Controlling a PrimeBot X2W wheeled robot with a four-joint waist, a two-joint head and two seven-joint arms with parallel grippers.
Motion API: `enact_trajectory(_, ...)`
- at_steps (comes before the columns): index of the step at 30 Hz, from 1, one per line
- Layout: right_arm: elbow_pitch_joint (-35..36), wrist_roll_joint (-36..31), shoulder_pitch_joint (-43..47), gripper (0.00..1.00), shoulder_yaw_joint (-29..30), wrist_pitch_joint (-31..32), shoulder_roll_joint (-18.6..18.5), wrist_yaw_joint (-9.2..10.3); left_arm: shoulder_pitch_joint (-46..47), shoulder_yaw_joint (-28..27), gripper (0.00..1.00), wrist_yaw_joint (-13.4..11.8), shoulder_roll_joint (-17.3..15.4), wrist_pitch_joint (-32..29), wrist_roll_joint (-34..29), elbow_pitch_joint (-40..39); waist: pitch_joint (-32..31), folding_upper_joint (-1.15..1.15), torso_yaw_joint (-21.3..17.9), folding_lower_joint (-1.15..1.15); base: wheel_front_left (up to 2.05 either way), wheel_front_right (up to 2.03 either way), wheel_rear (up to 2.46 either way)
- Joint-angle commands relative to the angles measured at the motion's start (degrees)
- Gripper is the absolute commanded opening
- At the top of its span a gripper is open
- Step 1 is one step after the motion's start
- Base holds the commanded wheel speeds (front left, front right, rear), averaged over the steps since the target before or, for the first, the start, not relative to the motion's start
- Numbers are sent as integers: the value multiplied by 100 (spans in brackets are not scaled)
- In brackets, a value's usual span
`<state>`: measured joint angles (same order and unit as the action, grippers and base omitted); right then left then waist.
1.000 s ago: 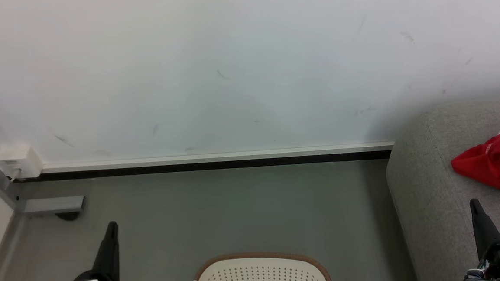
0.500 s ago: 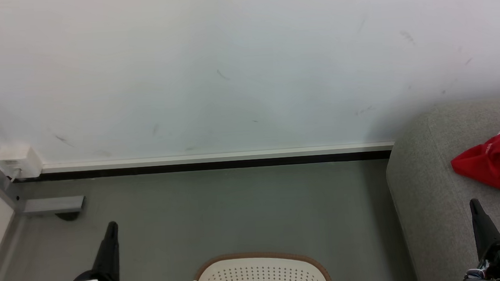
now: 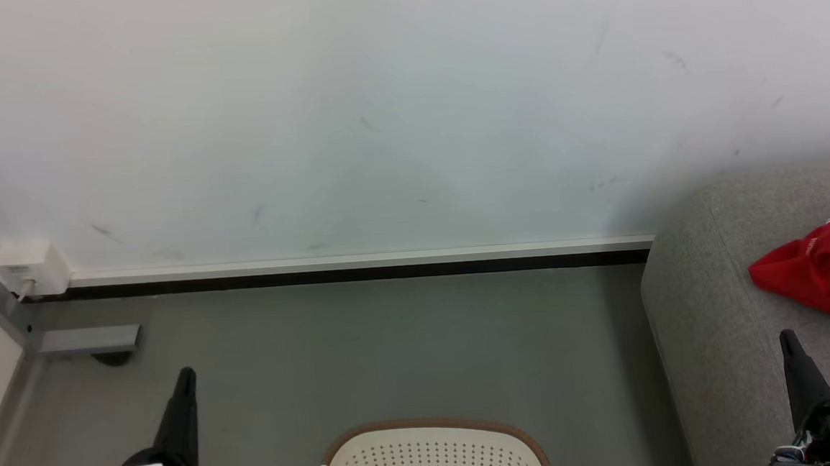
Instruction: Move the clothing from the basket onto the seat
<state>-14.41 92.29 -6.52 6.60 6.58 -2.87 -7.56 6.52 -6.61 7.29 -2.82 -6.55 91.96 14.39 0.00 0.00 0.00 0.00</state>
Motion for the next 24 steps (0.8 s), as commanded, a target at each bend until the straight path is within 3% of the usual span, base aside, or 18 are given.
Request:
enact_trajectory(1,-7,6,-38,0,23,24,4,14,36,-16,0,34,-8,-31,66,-15,0,0,0,0,0,0,0)
enact_trajectory(24,-7,6,-38,0,23,24,4,14,36,-16,0,34,-9,-31,66,-15,0,0,0,0,0,0,0)
